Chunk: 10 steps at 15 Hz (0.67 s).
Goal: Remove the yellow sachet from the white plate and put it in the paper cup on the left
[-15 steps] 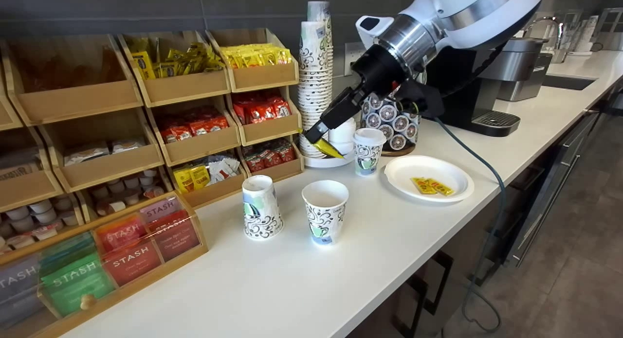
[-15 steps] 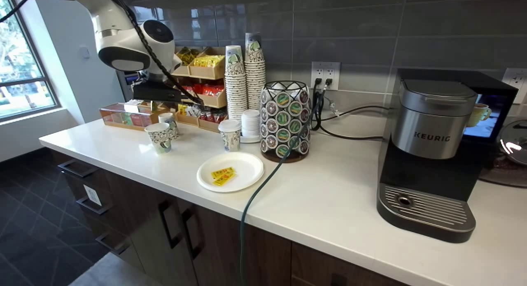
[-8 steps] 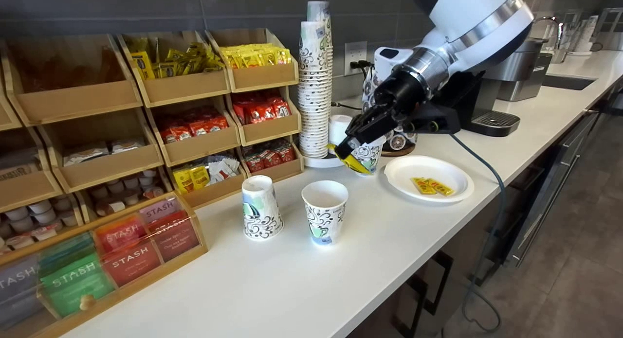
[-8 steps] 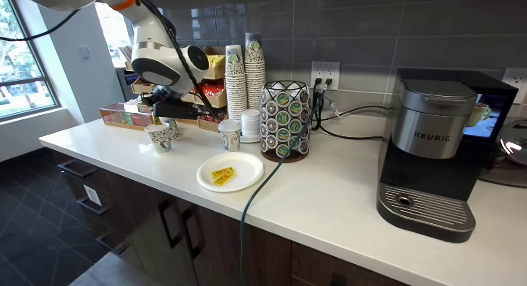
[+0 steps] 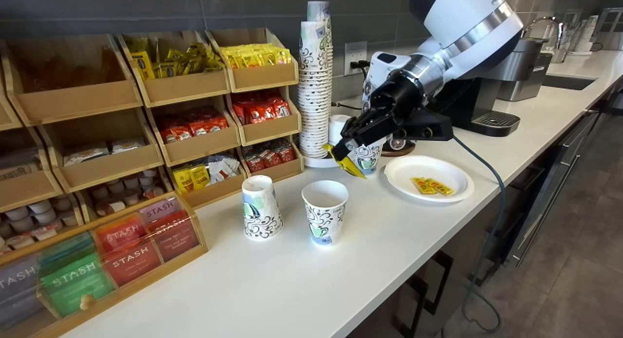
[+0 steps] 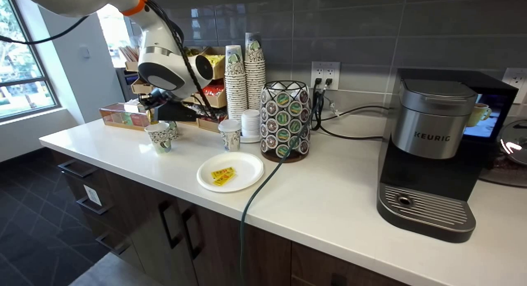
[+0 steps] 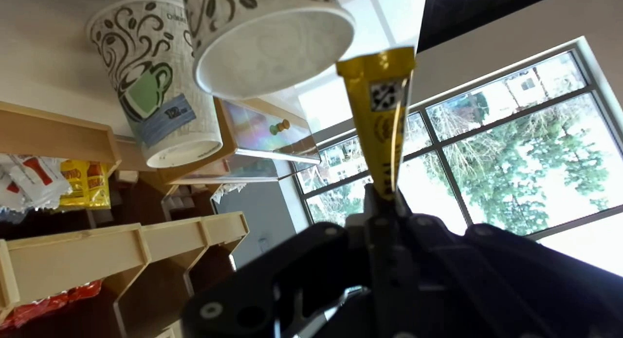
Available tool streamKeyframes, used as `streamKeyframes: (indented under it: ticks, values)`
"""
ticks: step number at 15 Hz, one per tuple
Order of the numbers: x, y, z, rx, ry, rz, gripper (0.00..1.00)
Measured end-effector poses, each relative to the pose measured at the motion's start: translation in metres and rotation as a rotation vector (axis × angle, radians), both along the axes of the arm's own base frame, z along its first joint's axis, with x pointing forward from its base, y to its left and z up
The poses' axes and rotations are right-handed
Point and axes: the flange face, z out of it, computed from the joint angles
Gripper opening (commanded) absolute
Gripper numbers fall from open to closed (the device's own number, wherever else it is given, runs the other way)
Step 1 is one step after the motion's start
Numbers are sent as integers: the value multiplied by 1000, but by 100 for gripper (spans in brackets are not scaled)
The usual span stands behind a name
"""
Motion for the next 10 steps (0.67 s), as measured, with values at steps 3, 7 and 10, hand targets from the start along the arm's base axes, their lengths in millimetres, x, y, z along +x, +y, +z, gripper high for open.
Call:
streamKeyframes:
  ticks: [3,7,10]
  values:
    - [7,6,3,44,-15,-28,1]
    - [17,11,-4,77,-10,-51,1]
    - [24,10,-13,92,0,-69,1]
